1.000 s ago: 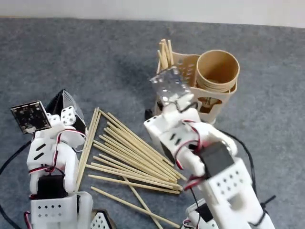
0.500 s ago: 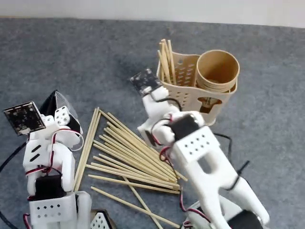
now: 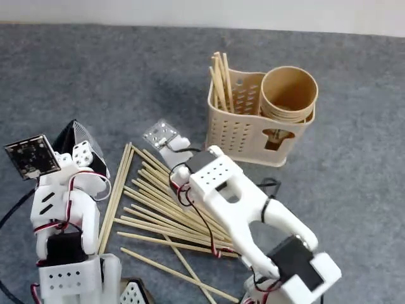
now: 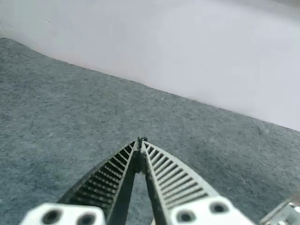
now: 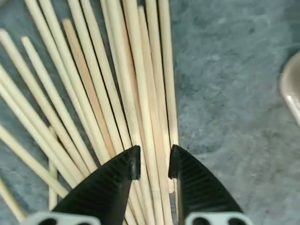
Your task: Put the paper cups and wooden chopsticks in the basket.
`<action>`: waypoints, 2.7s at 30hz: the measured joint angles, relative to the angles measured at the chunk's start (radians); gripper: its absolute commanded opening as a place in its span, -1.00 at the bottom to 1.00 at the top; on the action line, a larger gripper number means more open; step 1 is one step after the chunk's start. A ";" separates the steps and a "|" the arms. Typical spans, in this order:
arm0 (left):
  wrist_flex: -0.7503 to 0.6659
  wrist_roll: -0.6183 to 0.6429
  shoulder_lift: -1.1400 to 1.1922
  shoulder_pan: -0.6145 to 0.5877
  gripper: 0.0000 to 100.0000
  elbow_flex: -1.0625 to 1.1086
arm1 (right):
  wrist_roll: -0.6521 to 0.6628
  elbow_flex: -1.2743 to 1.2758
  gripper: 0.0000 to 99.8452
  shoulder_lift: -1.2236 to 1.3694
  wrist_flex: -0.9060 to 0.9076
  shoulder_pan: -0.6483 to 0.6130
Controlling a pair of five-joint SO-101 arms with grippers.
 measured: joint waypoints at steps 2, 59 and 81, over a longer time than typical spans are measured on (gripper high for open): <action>0.000 0.000 0.000 0.000 -0.98 0.000 | 0.008 0.000 -0.81 0.012 -0.018 -0.003; 0.000 0.000 0.000 0.000 -0.98 0.000 | 0.015 0.028 -0.99 -0.054 -0.028 -0.028; -0.003 0.000 0.000 0.000 -0.94 0.000 | -0.221 0.103 -0.99 -0.534 0.043 0.029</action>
